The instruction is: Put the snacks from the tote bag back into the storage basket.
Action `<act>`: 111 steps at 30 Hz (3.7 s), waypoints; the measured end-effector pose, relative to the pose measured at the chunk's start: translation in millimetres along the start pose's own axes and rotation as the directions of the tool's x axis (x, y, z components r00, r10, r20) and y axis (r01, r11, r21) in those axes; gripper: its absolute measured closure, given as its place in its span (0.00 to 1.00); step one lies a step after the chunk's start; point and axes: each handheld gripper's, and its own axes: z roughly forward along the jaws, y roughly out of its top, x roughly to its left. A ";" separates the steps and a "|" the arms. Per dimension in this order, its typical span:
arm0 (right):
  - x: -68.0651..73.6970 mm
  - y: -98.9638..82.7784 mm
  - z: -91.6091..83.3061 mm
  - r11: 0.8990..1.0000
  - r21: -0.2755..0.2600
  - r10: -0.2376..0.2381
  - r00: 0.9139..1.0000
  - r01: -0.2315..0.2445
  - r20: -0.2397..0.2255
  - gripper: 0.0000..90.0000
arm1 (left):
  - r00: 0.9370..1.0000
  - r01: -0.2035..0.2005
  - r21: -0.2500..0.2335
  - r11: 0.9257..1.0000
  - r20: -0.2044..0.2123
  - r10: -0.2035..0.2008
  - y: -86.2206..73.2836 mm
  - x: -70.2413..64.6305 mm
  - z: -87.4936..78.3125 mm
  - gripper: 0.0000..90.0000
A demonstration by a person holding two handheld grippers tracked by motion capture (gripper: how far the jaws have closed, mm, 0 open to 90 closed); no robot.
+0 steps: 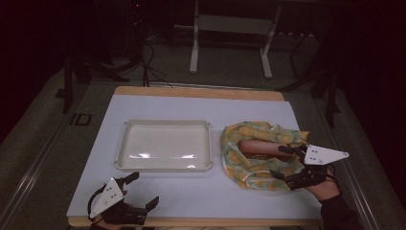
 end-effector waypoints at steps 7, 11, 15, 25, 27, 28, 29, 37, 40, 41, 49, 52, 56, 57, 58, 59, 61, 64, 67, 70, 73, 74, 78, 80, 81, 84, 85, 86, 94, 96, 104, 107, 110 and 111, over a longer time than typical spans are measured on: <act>-15.5 9.4 -5.0 1.000 -0.004 -0.009 1.000 0.009 0.026 0.16 | 1.000 0.003 -0.003 1.000 0.000 -0.003 0.1 0.5 -0.1 0.00; -26.2 12.8 -6.1 1.000 0.006 -0.007 0.999 0.006 0.033 0.16 | 1.000 0.000 -0.003 1.000 0.000 0.000 0.2 0.5 0.0 0.00; -36.9 15.2 -6.5 1.000 0.011 0.000 0.999 0.000 0.039 0.16 | 1.000 0.003 -0.002 1.000 -0.002 -0.003 0.1 1.1 0.3 0.00; -62.8 16.7 -3.3 0.998 0.058 0.018 0.998 -0.021 0.056 0.20 | 1.000 0.001 -0.003 1.000 -0.003 -0.001 0.4 1.5 0.0 0.00; -67.4 16.6 -2.2 0.997 0.072 0.023 0.998 -0.028 0.060 0.20 | 1.000 -0.001 -0.006 1.000 -0.008 0.001 0.6 1.7 -0.5 0.00; -69.9 16.4 -1.7 0.997 0.076 0.026 0.998 -0.031 0.059 0.20 | 1.000 0.000 -0.009 1.000 -0.009 0.000 0.7 1.9 -0.8 0.00; -72.1 16.0 -1.3 0.996 0.083 0.027 0.998 -0.032 0.060 0.20 | 1.000 0.003 -0.011 1.000 -0.011 -0.003 0.7 1.9 -1.1 0.00; -85.9 7.7 6.4 0.986 0.165 0.014 0.999 -0.023 0.051 0.25 | 1.000 0.000 -0.010 1.000 -0.012 0.000 0.8 1.9 -1.3 0.00; -90.3 3.1 8.9 0.982 0.187 0.026 0.999 -0.033 0.038 0.25 | 1.000 0.000 -0.010 1.000 -0.012 0.000 0.8 2.5 -1.6 0.00; -91.8 1.4 9.8 0.981 0.193 0.031 0.999 -0.037 0.032 0.26 | 1.000 0.000 -0.011 1.000 -0.012 0.000 0.8 2.6 -1.5 0.00; -100.2 -13.4 18.9 0.964 0.263 0.048 0.999 -0.045 -0.003 0.30 | 1.000 0.000 -0.010 1.000 -0.010 0.000 0.7 2.3 -1.2 0.00; -103.4 -18.4 22.9 0.958 0.282 0.063 0.998 -0.057 -0.012 0.31 | 1.000 0.001 -0.008 1.000 -0.008 -0.001 0.5 2.4 -1.0 0.00; -104.8 -22.3 28.8 0.945 0.324 0.049 0.999 -0.041 -0.016 0.31 | 1.000 0.003 -0.009 1.000 -0.006 -0.003 0.5 2.5 -0.7 0.00; -104.6 -23.2 30.6 0.942 0.335 0.037 0.999 -0.030 -0.015 0.31 | 1.000 0.003 -0.008 1.000 -0.005 -0.003 0.5 2.4 -0.6 0.00; -104.6 -24.0 32.3 0.937 0.349 0.021 1.000 -0.014 -0.016 0.31 | 1.000 0.002 -0.008 1.000 -0.004 -0.002 0.5 2.4 -0.5 0.00; -104.5 -24.9 33.8 0.932 0.363 0.010 1.000 -0.004 -0.015 0.31 | 1.000 0.002 -0.009 1.000 -0.003 -0.002 0.5 2.4 -0.5 0.00; -104.8 -26.7 36.5 0.925 0.381 -0.006 1.000 0.011 -0.016 0.31 | 1.000 0.003 -0.008 1.000 -0.002 -0.003 0.5 2.6 -0.2 0.00; -106.4 -29.0 39.3 0.917 0.399 -0.007 1.000 0.016 -0.022 0.30 | 1.000 0.005 -0.008 1.000 -0.001 -0.005 0.4 3.0 0.1 0.00; -106.9 -31.3 43.1 0.901 0.434 -0.013 0.999 0.027 -0.035 0.30 | 1.000 0.004 -0.007 1.000 -0.001 -0.004 0.3 2.9 0.2 0.00; -107.4 -33.1 47.5 0.883 0.467 -0.025 0.999 0.042 -0.042 0.30 | 1.000 0.004 -0.008 1.000 0.000 -0.004 0.3 2.7 0.4 0.00; -108.9 -34.1 50.2 0.876 0.481 -0.033 0.999 0.049 -0.041 0.30 | 1.000 0.004 -0.008 1.000 0.001 -0.004 0.2 3.1 0.5 0.00; -109.4 -34.5 50.9 0.873 0.484 -0.039 0.998 0.054 -0.041 0.30 | 1.000 0.004 -0.007 1.000 0.000 -0.004 0.2 3.2 0.5 0.00; -109.4 -36.6 54.0 0.850 0.522 -0.051 0.998 0.069 -0.048 0.30 | 1.000 0.004 -0.006 1.000 0.003 -0.004 0.1 3.3 0.7 0.00; -109.2 -37.4 55.0 0.842 0.535 -0.050 0.997 0.075 -0.061 0.32 | 1.000 0.005 -0.005 1.000 0.005 -0.005 0.0 3.4 1.1 0.00; -109.0 -37.6 55.3 0.840 0.536 -0.052 0.997 0.078 -0.063 0.33 | 1.000 0.005 -0.005 1.000 0.005 -0.005 0.0 3.4 1.2 0.00; -109.1 -39.2 57.0 0.833 0.546 -0.053 0.995 0.088 -0.080 0.34 | 1.000 0.007 -0.007 1.000 0.005 -0.007 0.0 3.6 0.9 0.00; -109.8 -40.0 57.7 0.829 0.551 -0.053 0.995 0.092 -0.085 0.34 | 1.000 0.007 -0.007 1.000 0.007 -0.007 0.0 3.7 0.9 0.00; -110.0 -40.4 58.1 0.828 0.553 -0.053 0.995 0.093 -0.088 0.35 | 1.000 0.007 -0.008 1.000 0.008 -0.007 0.1 3.6 0.9 0.00; -109.8 -39.4 55.8 0.822 0.556 -0.073 0.991 0.125 -0.115 0.45 | 1.000 0.008 -0.012 1.000 0.009 -0.008 0.2 3.3 1.0 0.00; -109.3 -38.6 54.5 0.821 0.556 -0.074 0.990 0.128 -0.119 0.46 | 1.000 0.008 -0.012 1.000 0.009 -0.008 0.3 3.2 1.1 0.00; -108.9 -33.5 47.6 0.830 0.540 -0.080 0.988 0.138 -0.130 0.47 | 1.000 0.008 -0.012 1.000 0.010 -0.008 0.3 3.3 1.2 0.00; -108.6 -31.3 44.5 0.834 0.534 -0.079 0.988 0.137 -0.129 0.47 | 1.000 0.008 -0.010 1.000 0.008 -0.007 0.3 3.4 1.2 0.00; -109.2 -29.8 41.7 0.840 0.527 -0.076 0.989 0.131 -0.126 0.47 | 1.000 0.009 -0.013 1.000 0.008 -0.009 0.3 3.4 1.1 0.00; -109.5 -29.2 40.6 0.840 0.526 -0.085 0.989 0.138 -0.123 0.47 | 1.000 0.009 -0.012 1.000 0.006 -0.009 0.3 3.4 1.1 0.00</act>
